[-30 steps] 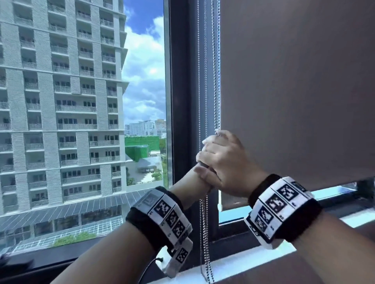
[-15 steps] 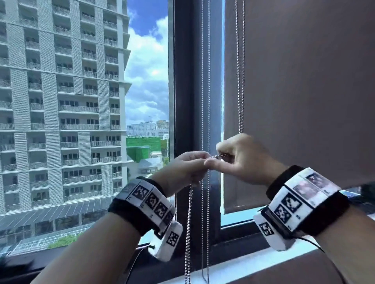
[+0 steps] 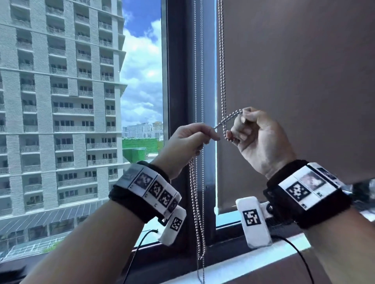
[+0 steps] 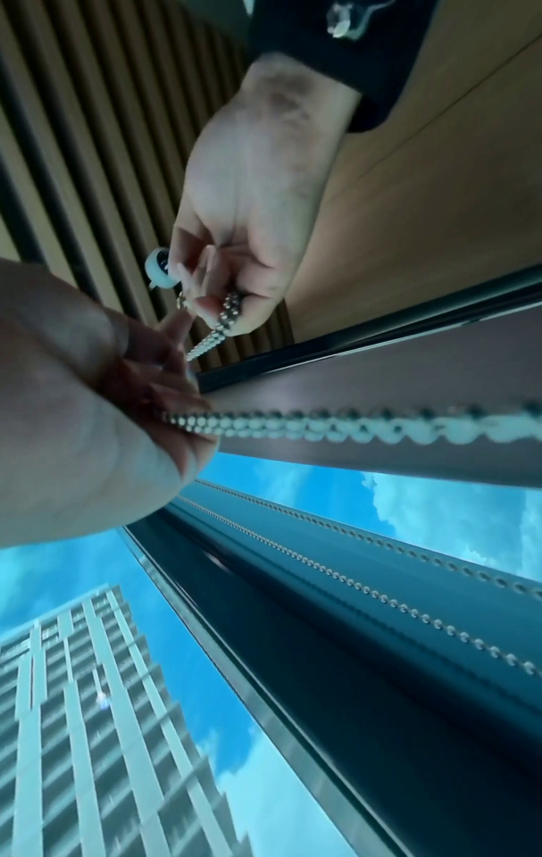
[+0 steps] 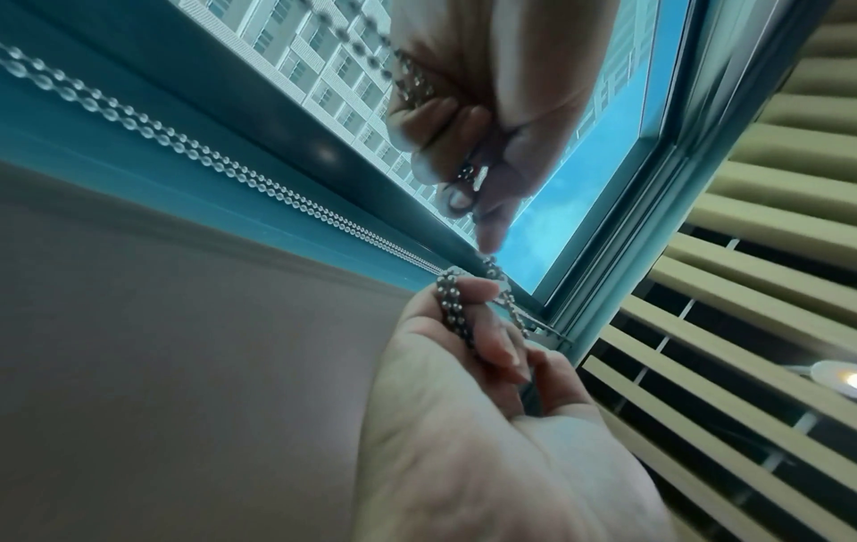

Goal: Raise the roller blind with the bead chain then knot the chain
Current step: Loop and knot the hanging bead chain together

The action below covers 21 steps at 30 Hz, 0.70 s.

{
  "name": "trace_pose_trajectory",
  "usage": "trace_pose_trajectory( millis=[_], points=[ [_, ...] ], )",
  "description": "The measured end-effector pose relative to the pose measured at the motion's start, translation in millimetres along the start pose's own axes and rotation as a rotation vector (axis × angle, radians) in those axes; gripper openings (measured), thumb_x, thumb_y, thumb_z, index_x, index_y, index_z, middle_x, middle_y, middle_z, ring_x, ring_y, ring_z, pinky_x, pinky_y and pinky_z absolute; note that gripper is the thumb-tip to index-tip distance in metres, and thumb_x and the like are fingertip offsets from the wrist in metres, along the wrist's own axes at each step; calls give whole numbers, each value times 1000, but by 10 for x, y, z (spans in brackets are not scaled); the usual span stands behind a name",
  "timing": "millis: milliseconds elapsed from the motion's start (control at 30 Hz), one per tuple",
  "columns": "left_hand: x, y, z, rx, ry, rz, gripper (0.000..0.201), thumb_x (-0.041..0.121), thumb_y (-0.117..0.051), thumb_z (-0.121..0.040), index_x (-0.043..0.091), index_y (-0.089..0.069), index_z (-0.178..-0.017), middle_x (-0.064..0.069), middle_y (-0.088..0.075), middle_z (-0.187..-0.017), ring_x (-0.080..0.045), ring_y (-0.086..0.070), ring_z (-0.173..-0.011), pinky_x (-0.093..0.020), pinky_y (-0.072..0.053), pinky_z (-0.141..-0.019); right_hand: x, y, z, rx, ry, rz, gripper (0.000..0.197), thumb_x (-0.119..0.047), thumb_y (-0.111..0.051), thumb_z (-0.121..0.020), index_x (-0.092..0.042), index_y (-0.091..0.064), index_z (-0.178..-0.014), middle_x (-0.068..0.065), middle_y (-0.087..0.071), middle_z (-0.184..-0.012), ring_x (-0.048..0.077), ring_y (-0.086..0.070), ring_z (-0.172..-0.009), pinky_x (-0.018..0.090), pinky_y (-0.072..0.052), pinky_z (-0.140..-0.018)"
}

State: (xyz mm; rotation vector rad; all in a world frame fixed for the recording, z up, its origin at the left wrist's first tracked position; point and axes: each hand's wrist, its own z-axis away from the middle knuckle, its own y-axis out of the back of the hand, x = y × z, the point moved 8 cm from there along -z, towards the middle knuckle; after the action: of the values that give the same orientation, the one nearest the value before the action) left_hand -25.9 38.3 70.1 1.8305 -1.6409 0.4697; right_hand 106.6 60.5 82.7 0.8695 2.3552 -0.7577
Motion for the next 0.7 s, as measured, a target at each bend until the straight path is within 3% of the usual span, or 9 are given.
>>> trace_pose_trajectory(
  millis=[133,233,300,400,533,700],
  points=[
    [8,68,-53,183,-50,-160,31,2,-48,-84,21,-72,-77,15,-51,-50,-10,-31,-51,-26,-25,-49,84,7,-10,33,-82,-200,21,-12,-36,-88,-17,-39,-68,-3,-28,-54,11,-30,-46,24,-43,-61],
    [8,40,-78,254,-39,-147,25,6,-52,-88,18,-70,-77,10,-42,-50,-9,-30,-47,-21,-23,-43,150,16,-8,74,-110,-270,17,-9,-40,-85,-15,-42,-69,-3,-28,-55,11,-29,-47,23,-44,-60],
    [41,-29,-90,237,-49,-147,19,15,-56,-92,15,-69,-79,9,-47,-52,-3,-36,-46,-15,-30,-45,186,18,-6,100,-127,-336,8,-6,-47,-74,-13,-45,-71,-3,-30,-54,11,-29,-47,23,-44,-61],
    [45,-136,-114,154,-25,-80,17,20,-58,-93,10,-70,-86,17,-61,-53,6,-46,-46,-8,-34,-49,239,51,-3,156,-151,-432,11,-3,-49,-64,-11,-48,-72,-2,-31,-53,11,-32,-45,21,-45,-59],
    [-24,-142,-151,122,70,22,12,23,-62,-90,19,-66,-79,16,-54,-54,-1,-35,-48,-16,-29,-47,274,94,10,218,-166,-435,15,2,-41,-79,-10,-51,-77,-1,-36,-51,11,-37,-45,21,-47,-56],
    [-101,-204,-181,97,157,156,17,20,-48,-92,16,-57,-78,6,-53,-64,-8,-37,-54,-23,-29,-52,235,77,35,209,-111,-435,25,9,-37,-84,-13,-49,-85,5,-44,-58,17,-47,-54,28,-53,-57]
  ],
)
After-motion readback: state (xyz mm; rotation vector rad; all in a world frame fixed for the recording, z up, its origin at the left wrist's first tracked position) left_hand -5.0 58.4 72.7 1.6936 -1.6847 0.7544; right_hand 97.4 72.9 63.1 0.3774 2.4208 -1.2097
